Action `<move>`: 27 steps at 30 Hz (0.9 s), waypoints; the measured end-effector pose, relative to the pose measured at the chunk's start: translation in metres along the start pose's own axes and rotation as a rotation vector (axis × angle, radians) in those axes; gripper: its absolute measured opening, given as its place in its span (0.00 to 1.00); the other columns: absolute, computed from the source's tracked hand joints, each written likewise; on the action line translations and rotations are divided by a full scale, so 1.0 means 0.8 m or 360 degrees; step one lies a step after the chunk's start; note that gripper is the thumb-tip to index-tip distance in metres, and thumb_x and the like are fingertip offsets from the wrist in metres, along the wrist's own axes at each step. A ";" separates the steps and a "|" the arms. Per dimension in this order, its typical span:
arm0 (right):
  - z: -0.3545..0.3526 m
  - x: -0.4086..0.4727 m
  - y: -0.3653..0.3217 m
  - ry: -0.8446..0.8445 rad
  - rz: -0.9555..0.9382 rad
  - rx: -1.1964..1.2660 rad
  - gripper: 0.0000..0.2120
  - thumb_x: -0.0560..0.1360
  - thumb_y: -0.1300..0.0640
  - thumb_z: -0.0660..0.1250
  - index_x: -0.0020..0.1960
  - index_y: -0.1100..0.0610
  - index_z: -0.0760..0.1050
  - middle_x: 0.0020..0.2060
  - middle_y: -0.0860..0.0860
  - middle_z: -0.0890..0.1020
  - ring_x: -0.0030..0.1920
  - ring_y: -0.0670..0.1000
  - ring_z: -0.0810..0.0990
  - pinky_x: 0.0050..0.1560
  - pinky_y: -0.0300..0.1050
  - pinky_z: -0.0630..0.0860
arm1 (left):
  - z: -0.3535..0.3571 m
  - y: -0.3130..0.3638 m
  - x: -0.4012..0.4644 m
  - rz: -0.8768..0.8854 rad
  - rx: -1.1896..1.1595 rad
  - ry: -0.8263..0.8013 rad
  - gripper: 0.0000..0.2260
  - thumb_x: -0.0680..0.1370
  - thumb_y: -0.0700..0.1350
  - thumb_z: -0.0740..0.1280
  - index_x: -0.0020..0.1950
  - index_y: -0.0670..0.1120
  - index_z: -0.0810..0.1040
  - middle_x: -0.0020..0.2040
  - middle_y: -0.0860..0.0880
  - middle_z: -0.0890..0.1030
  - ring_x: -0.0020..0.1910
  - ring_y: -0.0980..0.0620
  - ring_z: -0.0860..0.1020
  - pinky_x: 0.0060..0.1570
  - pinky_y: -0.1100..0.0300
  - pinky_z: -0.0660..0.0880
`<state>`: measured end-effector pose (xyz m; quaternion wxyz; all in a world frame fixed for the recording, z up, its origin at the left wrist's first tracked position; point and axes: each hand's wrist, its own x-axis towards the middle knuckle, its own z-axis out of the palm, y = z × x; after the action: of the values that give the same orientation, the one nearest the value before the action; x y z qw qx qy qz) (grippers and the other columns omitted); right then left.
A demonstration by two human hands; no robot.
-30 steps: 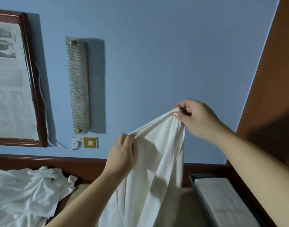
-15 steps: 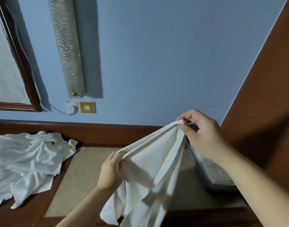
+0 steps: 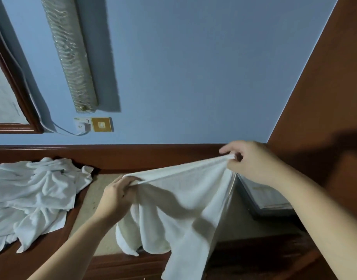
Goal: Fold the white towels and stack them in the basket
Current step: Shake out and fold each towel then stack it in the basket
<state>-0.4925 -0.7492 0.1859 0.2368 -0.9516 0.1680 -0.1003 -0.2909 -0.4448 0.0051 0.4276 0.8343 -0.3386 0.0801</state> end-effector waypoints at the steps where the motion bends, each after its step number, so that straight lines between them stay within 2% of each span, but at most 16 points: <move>1: 0.001 0.000 0.002 -0.0131 0.0022 -0.0130 0.10 0.74 0.57 0.70 0.49 0.43 0.83 0.43 0.43 0.84 0.45 0.44 0.82 0.41 0.38 0.76 | -0.004 0.000 0.003 -0.0034 -0.0010 -0.0143 0.18 0.77 0.32 0.68 0.51 0.55 0.84 0.49 0.60 0.82 0.49 0.63 0.79 0.44 0.71 0.73; 2: 0.004 0.002 0.005 -0.0222 0.0043 -0.0253 0.08 0.73 0.57 0.70 0.45 0.44 0.83 0.40 0.43 0.83 0.42 0.45 0.82 0.36 0.38 0.74 | -0.007 0.000 0.004 -0.0058 0.0024 -0.0273 0.18 0.78 0.33 0.66 0.49 0.58 0.82 0.47 0.59 0.82 0.47 0.62 0.79 0.42 0.68 0.73; 4: 0.017 0.007 0.018 -0.0299 0.0059 -0.0479 0.05 0.72 0.57 0.68 0.40 0.47 0.78 0.38 0.45 0.81 0.41 0.49 0.81 0.34 0.43 0.72 | -0.003 -0.001 0.003 -0.0026 0.0171 -0.0402 0.14 0.79 0.40 0.63 0.42 0.59 0.76 0.42 0.58 0.78 0.43 0.60 0.77 0.39 0.60 0.70; 6: 0.037 0.016 0.035 -0.0306 0.0007 -0.0593 0.06 0.70 0.60 0.65 0.39 0.50 0.73 0.40 0.47 0.78 0.41 0.53 0.78 0.36 0.49 0.73 | 0.004 0.008 0.000 0.0007 0.0323 -0.0391 0.08 0.77 0.50 0.57 0.38 0.55 0.68 0.37 0.55 0.73 0.37 0.56 0.74 0.37 0.54 0.68; 9: 0.065 0.025 0.063 -0.0318 -0.0105 -0.0655 0.08 0.72 0.63 0.61 0.39 0.51 0.67 0.41 0.48 0.73 0.40 0.54 0.74 0.37 0.51 0.71 | 0.022 0.031 -0.007 0.0067 0.0474 -0.0226 0.10 0.75 0.53 0.54 0.34 0.55 0.61 0.33 0.54 0.69 0.33 0.46 0.74 0.34 0.52 0.71; 12: 0.079 0.020 0.087 -0.0366 -0.0155 -0.0464 0.13 0.73 0.65 0.57 0.42 0.47 0.65 0.42 0.46 0.74 0.41 0.56 0.75 0.38 0.53 0.72 | 0.035 0.053 -0.015 0.0115 0.0588 -0.0067 0.11 0.73 0.51 0.55 0.31 0.52 0.62 0.28 0.54 0.67 0.29 0.43 0.73 0.29 0.53 0.72; 15: 0.079 0.010 0.103 -0.0538 -0.0195 -0.0445 0.20 0.75 0.70 0.54 0.53 0.47 0.70 0.47 0.49 0.70 0.43 0.52 0.72 0.36 0.44 0.63 | 0.040 0.063 -0.026 0.0159 0.0646 -0.0018 0.12 0.74 0.50 0.58 0.31 0.49 0.65 0.28 0.54 0.67 0.27 0.44 0.73 0.28 0.56 0.69; 17: 0.082 0.013 0.118 -0.0518 -0.0251 -0.0504 0.22 0.68 0.71 0.50 0.48 0.47 0.70 0.46 0.50 0.70 0.47 0.55 0.72 0.36 0.46 0.60 | 0.042 0.067 -0.035 0.0251 0.0666 -0.0052 0.12 0.74 0.52 0.59 0.32 0.50 0.65 0.29 0.54 0.67 0.26 0.45 0.72 0.27 0.57 0.66; 19: 0.090 0.021 0.140 -0.0477 -0.0358 -0.0564 0.18 0.63 0.71 0.50 0.39 0.49 0.63 0.42 0.49 0.69 0.48 0.56 0.70 0.38 0.50 0.66 | 0.042 0.072 -0.046 0.0318 0.0727 -0.0079 0.10 0.72 0.52 0.60 0.33 0.51 0.64 0.30 0.54 0.68 0.25 0.46 0.71 0.25 0.59 0.65; 22: 0.101 0.029 0.171 -0.0270 -0.0593 -0.0683 0.18 0.68 0.71 0.53 0.37 0.47 0.56 0.39 0.46 0.65 0.44 0.54 0.66 0.40 0.58 0.73 | 0.045 0.076 -0.059 0.0413 0.0871 -0.0073 0.09 0.71 0.51 0.63 0.34 0.48 0.69 0.31 0.52 0.70 0.25 0.44 0.73 0.23 0.60 0.66; 24: 0.103 0.025 0.179 -0.0111 -0.0753 -0.0675 0.16 0.73 0.66 0.56 0.39 0.47 0.57 0.39 0.46 0.64 0.42 0.53 0.63 0.40 0.55 0.71 | 0.048 0.071 -0.066 0.0515 0.0941 -0.0056 0.10 0.74 0.51 0.66 0.36 0.47 0.72 0.33 0.52 0.72 0.27 0.44 0.75 0.22 0.58 0.67; 26: 0.105 0.021 0.180 -0.0006 -0.0850 -0.0659 0.08 0.74 0.55 0.59 0.39 0.50 0.61 0.39 0.46 0.65 0.41 0.51 0.63 0.42 0.51 0.68 | 0.050 0.066 -0.071 0.0577 0.0950 -0.0037 0.12 0.78 0.52 0.67 0.38 0.46 0.74 0.35 0.51 0.73 0.29 0.45 0.75 0.23 0.56 0.68; 27: 0.106 0.020 0.176 0.0011 -0.0847 -0.0656 0.10 0.75 0.47 0.60 0.40 0.50 0.64 0.38 0.45 0.66 0.42 0.51 0.64 0.43 0.50 0.68 | 0.051 0.065 -0.071 0.0585 0.0931 -0.0028 0.13 0.79 0.52 0.66 0.39 0.46 0.75 0.36 0.51 0.73 0.30 0.45 0.75 0.23 0.56 0.68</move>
<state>-0.4930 -0.8372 0.0460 0.0043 -0.9897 -0.0689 -0.1257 -0.3734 -0.4694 -0.0099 0.1459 0.8472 -0.4496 0.2424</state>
